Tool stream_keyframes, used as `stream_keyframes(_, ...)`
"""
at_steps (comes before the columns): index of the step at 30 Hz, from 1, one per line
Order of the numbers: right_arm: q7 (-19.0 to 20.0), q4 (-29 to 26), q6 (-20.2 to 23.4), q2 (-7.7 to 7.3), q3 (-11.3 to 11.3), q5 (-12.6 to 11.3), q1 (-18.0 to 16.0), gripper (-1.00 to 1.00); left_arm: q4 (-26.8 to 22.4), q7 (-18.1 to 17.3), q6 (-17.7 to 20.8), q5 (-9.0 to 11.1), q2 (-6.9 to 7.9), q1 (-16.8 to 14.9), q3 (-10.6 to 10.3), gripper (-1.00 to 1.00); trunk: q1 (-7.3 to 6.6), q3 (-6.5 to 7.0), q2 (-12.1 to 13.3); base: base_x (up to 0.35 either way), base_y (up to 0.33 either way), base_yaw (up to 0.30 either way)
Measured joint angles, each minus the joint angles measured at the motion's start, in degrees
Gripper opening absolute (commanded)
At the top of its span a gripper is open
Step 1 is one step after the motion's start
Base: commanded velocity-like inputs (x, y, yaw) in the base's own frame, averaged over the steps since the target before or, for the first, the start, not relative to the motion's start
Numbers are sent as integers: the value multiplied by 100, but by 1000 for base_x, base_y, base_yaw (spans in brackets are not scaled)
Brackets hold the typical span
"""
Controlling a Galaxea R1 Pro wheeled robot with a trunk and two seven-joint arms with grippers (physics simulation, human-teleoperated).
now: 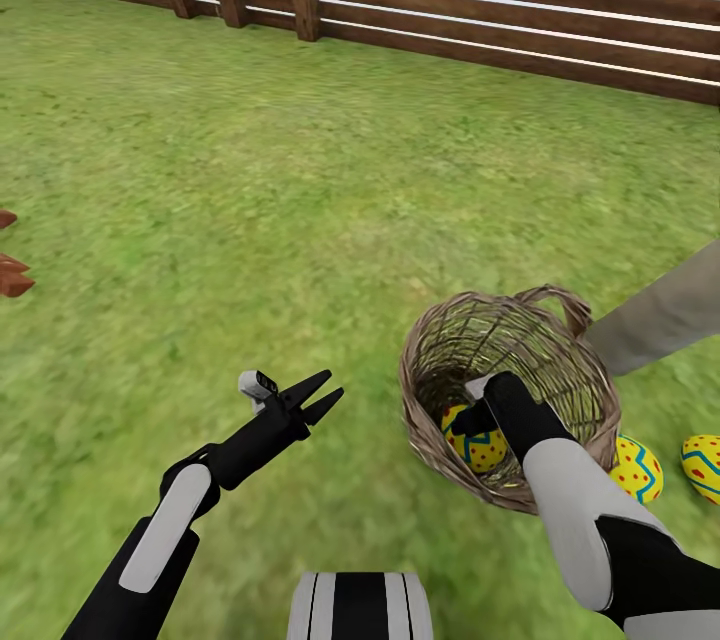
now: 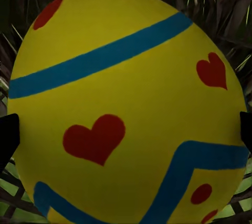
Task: Take the three Easter eggs out of the wicker basket on the lawn in the garden, then place them on the lawn next to a single tree (choose any tree) so that all three eggs are next to the same tree and none are left in the basket.
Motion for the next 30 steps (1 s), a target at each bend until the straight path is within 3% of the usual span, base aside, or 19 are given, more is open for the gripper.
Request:
stream_keyframes(10,1,-51,11,0,-2,5,2,-100,0,0,0,0,-2,0,0,100,-5,44,3,0,0,0)
stream_keyframes(26,28,-267,89,-27,-30,3,2,-100,0,16,8,-8,-3,0,7,100,-46,398,24,0,0,0)
stream_keyframes(30,550,-414,276,-43,-30,0,2,-100,-8,10,10,-7,-4,0,10,100,-57,487,29,0,0,0)
